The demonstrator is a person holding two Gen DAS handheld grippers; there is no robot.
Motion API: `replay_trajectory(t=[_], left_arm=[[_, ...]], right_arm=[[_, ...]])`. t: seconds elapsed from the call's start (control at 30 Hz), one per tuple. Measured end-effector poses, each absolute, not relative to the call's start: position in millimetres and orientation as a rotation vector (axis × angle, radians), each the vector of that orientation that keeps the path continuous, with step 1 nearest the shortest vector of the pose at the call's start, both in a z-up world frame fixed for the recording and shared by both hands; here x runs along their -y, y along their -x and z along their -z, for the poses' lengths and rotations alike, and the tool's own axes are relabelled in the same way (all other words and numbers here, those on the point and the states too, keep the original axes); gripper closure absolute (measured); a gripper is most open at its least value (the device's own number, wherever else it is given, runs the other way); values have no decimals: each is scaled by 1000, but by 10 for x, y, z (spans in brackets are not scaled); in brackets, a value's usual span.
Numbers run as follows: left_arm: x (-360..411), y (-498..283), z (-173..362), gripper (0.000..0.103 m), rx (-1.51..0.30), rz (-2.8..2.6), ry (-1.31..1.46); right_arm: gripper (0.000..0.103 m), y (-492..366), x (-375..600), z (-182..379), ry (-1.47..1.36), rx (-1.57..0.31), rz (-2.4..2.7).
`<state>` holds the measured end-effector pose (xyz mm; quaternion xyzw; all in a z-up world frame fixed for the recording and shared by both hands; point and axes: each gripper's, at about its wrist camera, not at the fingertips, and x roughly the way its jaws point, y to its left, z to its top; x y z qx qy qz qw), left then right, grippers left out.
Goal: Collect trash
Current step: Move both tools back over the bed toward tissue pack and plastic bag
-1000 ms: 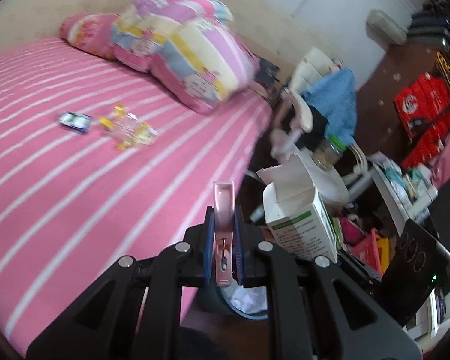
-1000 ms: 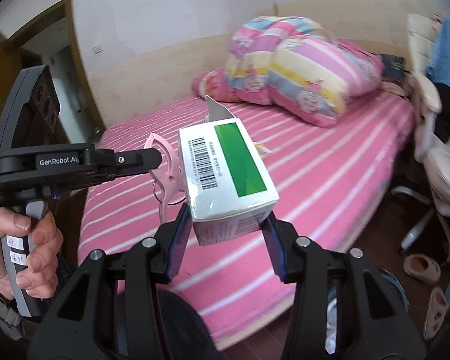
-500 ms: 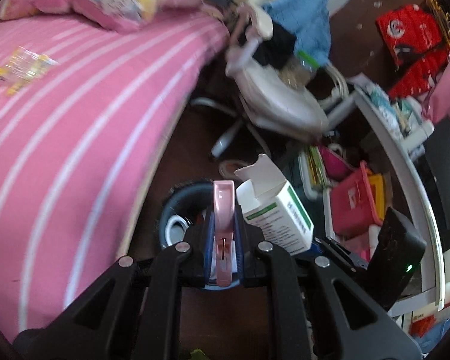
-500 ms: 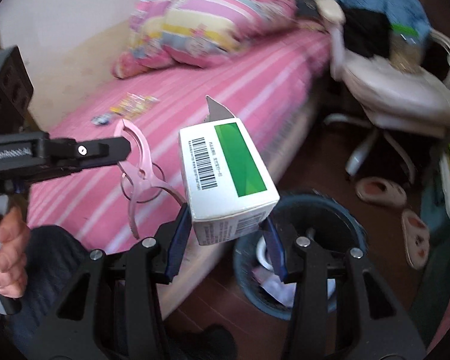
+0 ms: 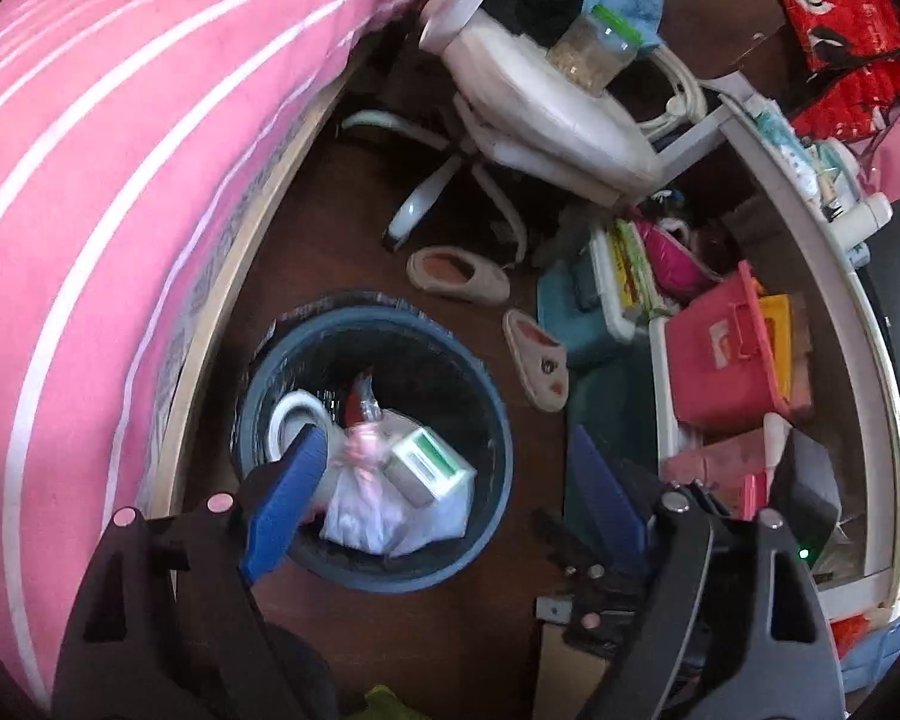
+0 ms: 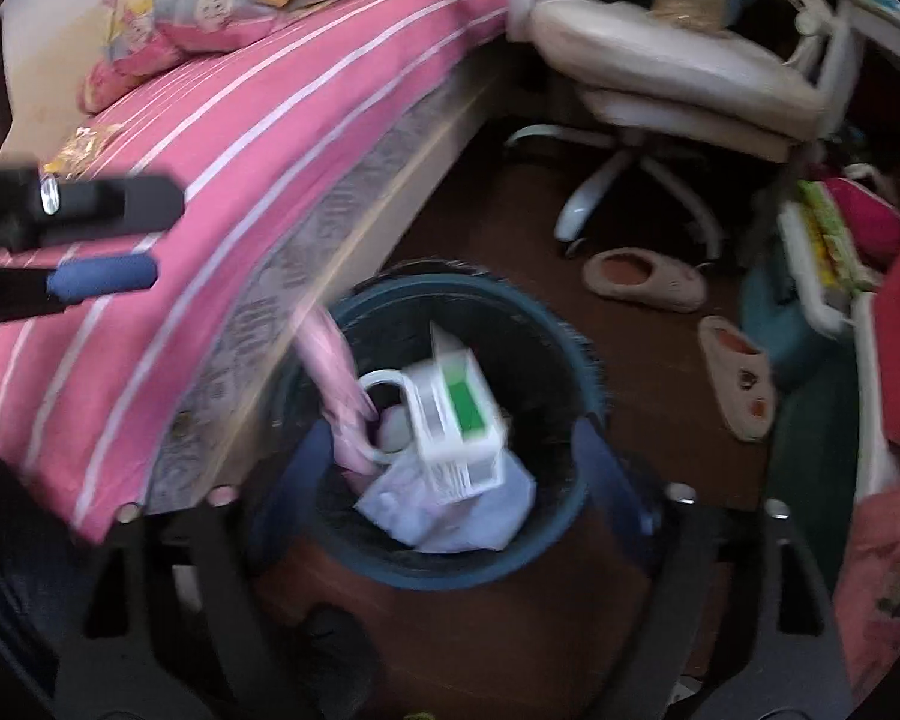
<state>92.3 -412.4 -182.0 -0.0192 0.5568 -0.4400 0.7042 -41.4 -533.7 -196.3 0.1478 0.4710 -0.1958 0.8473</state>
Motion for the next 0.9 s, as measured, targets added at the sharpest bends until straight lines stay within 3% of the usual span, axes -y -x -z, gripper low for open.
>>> replay_trajectory(t=[0.17, 0.37, 0.67, 0.9], left_arm=[[3939, -1009, 1655, 22, -1192, 947, 107], [3450, -1235, 1307, 20, -1104, 879, 274], [1950, -1957, 848, 16, -978, 705, 530], [804, -2712, 933, 16, -935, 518, 649]], right_arm=[[17, 403, 5285, 1851, -331, -948, 386], [14, 71, 4924, 1280, -285, -798, 268], [10, -1043, 4036, 536, -240, -668, 33], [10, -2112, 3369, 604, -164, -699, -70]])
